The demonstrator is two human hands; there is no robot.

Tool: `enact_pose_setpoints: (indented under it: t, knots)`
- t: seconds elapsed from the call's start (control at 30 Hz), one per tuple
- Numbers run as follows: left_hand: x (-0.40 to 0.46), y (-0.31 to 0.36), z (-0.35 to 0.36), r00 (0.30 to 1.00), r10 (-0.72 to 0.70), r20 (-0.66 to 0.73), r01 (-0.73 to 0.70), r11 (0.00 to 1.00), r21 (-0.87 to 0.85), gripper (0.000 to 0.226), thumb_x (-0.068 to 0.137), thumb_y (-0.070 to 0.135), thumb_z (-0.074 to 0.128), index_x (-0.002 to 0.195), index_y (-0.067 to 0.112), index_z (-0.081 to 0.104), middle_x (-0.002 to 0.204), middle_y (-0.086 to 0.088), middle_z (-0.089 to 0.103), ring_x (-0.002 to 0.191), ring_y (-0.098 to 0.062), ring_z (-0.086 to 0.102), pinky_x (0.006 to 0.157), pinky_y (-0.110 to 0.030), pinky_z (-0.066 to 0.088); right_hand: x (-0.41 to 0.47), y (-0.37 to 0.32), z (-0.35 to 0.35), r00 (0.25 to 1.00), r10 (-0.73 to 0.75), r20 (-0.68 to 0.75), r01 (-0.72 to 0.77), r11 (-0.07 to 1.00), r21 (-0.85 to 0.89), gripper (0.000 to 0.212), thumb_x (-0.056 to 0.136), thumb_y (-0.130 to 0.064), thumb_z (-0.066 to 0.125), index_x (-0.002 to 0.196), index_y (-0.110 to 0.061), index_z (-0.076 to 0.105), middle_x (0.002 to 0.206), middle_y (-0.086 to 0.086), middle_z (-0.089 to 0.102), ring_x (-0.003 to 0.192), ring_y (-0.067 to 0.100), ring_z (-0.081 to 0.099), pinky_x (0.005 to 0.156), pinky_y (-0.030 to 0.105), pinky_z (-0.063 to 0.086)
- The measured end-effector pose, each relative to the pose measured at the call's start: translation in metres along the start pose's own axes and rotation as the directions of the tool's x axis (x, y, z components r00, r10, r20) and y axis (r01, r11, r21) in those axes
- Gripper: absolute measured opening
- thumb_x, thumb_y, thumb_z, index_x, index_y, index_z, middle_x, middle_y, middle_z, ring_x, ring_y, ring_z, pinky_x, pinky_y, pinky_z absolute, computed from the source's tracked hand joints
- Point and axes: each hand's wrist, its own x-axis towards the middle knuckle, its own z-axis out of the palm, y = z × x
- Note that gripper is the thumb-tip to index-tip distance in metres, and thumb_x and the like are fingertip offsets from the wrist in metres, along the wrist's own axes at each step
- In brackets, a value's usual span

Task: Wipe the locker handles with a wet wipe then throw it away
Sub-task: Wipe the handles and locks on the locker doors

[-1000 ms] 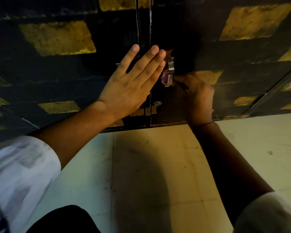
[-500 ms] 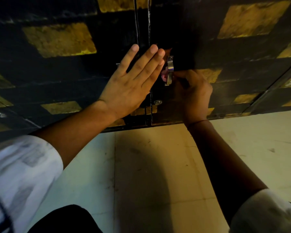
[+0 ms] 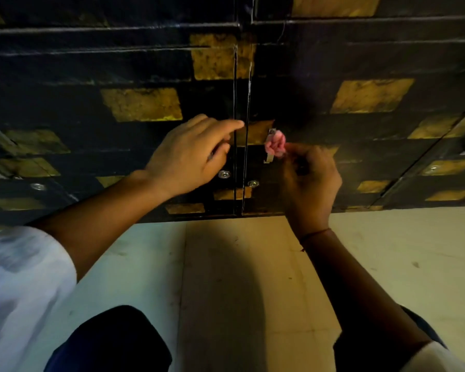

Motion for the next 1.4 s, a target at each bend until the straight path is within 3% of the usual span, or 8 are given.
enact_pose_setpoints:
  t: [0.1, 0.2, 0.3, 0.43, 0.63, 0.87, 1.13, 1.4]
  knots:
    - [0.004, 0.000, -0.029, 0.963, -0.265, 0.050, 0.267, 0.911, -0.313, 0.027, 0.101, 0.019, 0.053, 0.124, 0.022, 0.068, 0.092, 0.000, 0.073, 0.081, -0.016, 0.070, 0.070, -0.044, 0.059, 0.010, -0.022, 0.001, 0.991, -0.068, 0.115, 0.063, 0.997, 0.046, 0.010, 0.089, -0.009, 0.069, 0.099, -0.009, 0.071, 0.087, 0.003, 0.064, 0.076, 0.005, 0.053, 0.068, 0.008, 0.040]
    - [0.017, 0.006, -0.056, 0.881, -0.407, 0.239, 0.470, 0.711, -0.523, 0.014, 0.106, 0.021, 0.056, 0.110, 0.026, 0.068, 0.088, 0.000, 0.072, 0.073, -0.008, 0.069, 0.059, -0.021, 0.054, 0.022, -0.043, 0.009, 0.967, -0.089, 0.237, 0.071, 0.994, 0.083, 0.011, 0.090, -0.011, 0.070, 0.100, -0.012, 0.073, 0.093, 0.001, 0.065, 0.077, 0.002, 0.053, 0.069, 0.006, 0.041]
    - [0.024, 0.012, -0.073, 0.786, -0.413, 0.461, 0.611, 0.632, -0.476, 0.023, 0.096, 0.035, 0.065, 0.114, 0.022, 0.071, 0.098, -0.001, 0.076, 0.078, -0.014, 0.073, 0.059, -0.022, 0.056, 0.027, -0.059, 0.016, 0.953, -0.078, 0.293, 0.051, 0.994, 0.100, 0.012, 0.089, -0.010, 0.070, 0.099, -0.015, 0.073, 0.094, -0.002, 0.065, 0.080, 0.001, 0.053, 0.072, 0.004, 0.041]
    - [0.017, 0.016, -0.071, 0.743, -0.463, 0.483, 0.666, 0.580, -0.469, 0.012, 0.093, 0.022, 0.073, 0.104, 0.016, 0.074, 0.097, -0.006, 0.077, 0.074, -0.010, 0.072, 0.065, -0.029, 0.059, 0.026, -0.068, 0.020, 0.939, -0.061, 0.339, 0.003, 0.985, 0.171, 0.015, 0.090, -0.008, 0.068, 0.102, -0.016, 0.072, 0.096, -0.002, 0.068, 0.087, 0.007, 0.061, 0.076, 0.017, 0.052]
    - [0.015, 0.020, -0.070, 0.784, -0.486, 0.385, 0.620, 0.590, -0.518, 0.005, 0.098, 0.018, 0.068, 0.096, 0.019, 0.072, 0.091, -0.002, 0.076, 0.075, -0.010, 0.070, 0.067, -0.029, 0.059, 0.028, -0.073, 0.022, 0.859, 0.187, 0.477, -0.400, 0.826, 0.397, 0.018, 0.102, -0.014, 0.054, 0.116, -0.011, 0.065, 0.107, 0.004, 0.070, 0.096, 0.016, 0.070, 0.082, 0.042, 0.061]
    - [0.070, 0.032, -0.131, 0.910, -0.359, 0.206, 0.414, 0.765, -0.494, 0.004, 0.092, 0.018, 0.077, 0.093, 0.019, 0.073, 0.078, 0.006, 0.071, 0.067, -0.001, 0.065, 0.062, -0.026, 0.055, 0.087, -0.134, -0.011, 0.808, 0.249, 0.534, -0.541, 0.672, 0.506, 0.027, 0.098, -0.017, 0.060, 0.122, -0.005, 0.061, 0.116, 0.011, 0.068, 0.103, 0.022, 0.069, 0.085, 0.035, 0.060]
    - [0.179, 0.082, -0.279, 0.955, -0.222, 0.196, 0.295, 0.770, -0.566, 0.020, 0.082, 0.011, 0.084, 0.091, 0.024, 0.071, 0.091, 0.007, 0.076, 0.086, -0.006, 0.073, 0.081, -0.030, 0.061, 0.208, -0.242, -0.113, 0.649, 0.441, 0.620, -0.760, 0.405, 0.508, 0.024, 0.098, -0.020, 0.062, 0.119, -0.010, 0.065, 0.098, 0.010, 0.073, 0.080, 0.020, 0.071, 0.068, 0.031, 0.057]
    - [0.324, 0.170, -0.445, 0.976, -0.050, 0.211, 0.176, 0.747, -0.641, 0.012, 0.084, 0.011, 0.074, 0.089, 0.022, 0.074, 0.088, 0.007, 0.073, 0.078, -0.005, 0.071, 0.072, -0.023, 0.058, 0.357, -0.368, -0.253, 0.760, 0.470, 0.449, -0.650, 0.545, 0.529, 0.021, 0.100, -0.024, 0.057, 0.109, -0.009, 0.069, 0.099, 0.015, 0.074, 0.089, 0.025, 0.068, 0.072, 0.034, 0.056]
